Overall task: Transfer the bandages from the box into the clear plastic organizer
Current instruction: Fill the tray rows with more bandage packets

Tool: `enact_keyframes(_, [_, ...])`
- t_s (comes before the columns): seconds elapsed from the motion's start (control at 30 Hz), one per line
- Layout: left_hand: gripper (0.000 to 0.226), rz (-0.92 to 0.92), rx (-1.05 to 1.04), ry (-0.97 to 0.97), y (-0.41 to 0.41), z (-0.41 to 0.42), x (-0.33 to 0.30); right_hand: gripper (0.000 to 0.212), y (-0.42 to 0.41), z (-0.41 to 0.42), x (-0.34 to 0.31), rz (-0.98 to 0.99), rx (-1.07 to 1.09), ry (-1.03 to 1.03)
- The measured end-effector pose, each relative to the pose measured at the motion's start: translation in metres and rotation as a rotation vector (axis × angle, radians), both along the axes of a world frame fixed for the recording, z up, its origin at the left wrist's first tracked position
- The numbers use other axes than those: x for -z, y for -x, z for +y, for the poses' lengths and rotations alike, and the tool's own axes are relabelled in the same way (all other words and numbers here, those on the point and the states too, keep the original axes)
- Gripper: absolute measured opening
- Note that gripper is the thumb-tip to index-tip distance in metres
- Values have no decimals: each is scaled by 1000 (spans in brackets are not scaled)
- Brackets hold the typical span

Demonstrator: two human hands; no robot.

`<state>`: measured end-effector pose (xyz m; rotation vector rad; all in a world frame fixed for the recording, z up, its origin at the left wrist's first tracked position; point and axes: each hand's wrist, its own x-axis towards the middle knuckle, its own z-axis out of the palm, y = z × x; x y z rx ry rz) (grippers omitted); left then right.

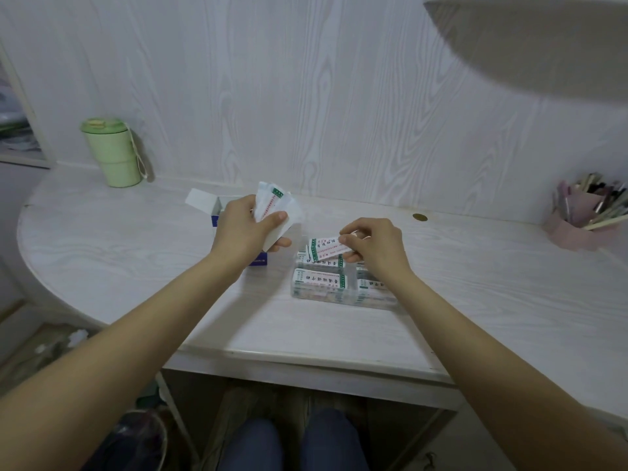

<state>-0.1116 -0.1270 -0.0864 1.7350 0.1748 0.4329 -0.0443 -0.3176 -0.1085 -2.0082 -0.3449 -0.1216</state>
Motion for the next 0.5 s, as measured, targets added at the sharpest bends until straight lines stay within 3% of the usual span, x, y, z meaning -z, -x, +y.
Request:
enact_keyframes(0.2, [15, -1, 29, -8, 0, 0, 3, 10, -4, 6, 7, -149, 52, 379])
enact_keyframes(0.27, [16, 2, 24, -18, -1, 0, 3, 9, -3, 7, 8, -152, 45, 416])
enact_keyframes(0.37, [16, 1, 23, -20, -2, 1, 4, 11, -4, 8, 8, -133, 37, 386])
enact_keyframes(0.5, [14, -12, 28, -11, -2, 2, 4, 11, -5, 5, 3, -32, 34, 130])
